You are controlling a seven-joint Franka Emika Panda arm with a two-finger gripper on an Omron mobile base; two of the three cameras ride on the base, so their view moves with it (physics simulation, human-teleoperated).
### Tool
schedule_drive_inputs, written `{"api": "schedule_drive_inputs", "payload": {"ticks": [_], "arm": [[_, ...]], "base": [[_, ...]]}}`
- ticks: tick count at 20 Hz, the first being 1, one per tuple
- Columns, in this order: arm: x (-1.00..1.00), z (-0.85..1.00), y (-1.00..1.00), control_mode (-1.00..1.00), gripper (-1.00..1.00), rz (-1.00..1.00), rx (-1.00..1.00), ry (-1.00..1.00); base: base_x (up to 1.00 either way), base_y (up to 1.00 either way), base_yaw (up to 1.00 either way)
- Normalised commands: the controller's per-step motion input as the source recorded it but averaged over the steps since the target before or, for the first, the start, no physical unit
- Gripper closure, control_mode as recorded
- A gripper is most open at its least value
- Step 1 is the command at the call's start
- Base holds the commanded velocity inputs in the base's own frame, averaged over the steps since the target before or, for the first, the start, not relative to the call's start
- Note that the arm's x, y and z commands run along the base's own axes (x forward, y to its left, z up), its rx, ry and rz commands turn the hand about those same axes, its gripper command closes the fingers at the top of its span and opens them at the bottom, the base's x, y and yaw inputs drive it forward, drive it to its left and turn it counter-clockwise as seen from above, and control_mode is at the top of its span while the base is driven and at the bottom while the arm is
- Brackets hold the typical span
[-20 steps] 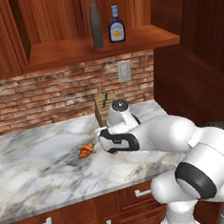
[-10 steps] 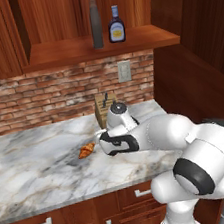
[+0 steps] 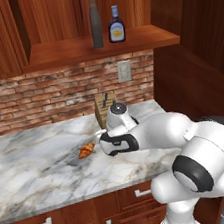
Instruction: There are various items on the counter. Only move the condiments/shakers into the cabinet.
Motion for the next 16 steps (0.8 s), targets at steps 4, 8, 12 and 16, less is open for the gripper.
{"api": "schedule_drive_inputs", "payload": {"ticks": [4, 8, 12, 16], "arm": [[0.1, -0.12, 0.0, -1.0, -1.0, 0.0, -0.02, -0.05], [0.11, -0.09, 0.0, -1.0, -1.0, 0.0, -0.03, -0.04], [0.08, -0.02, 0.0, -1.0, -1.0, 0.0, -0.01, -0.01], [0.1, -0.01, 0.0, -1.0, -1.0, 0.0, 0.0, -0.01]], "base": [[0.0, 0.0, 0.0], [0.0, 0.0, 0.0], [0.0, 0.0, 0.0], [0.0, 0.0, 0.0]]}}
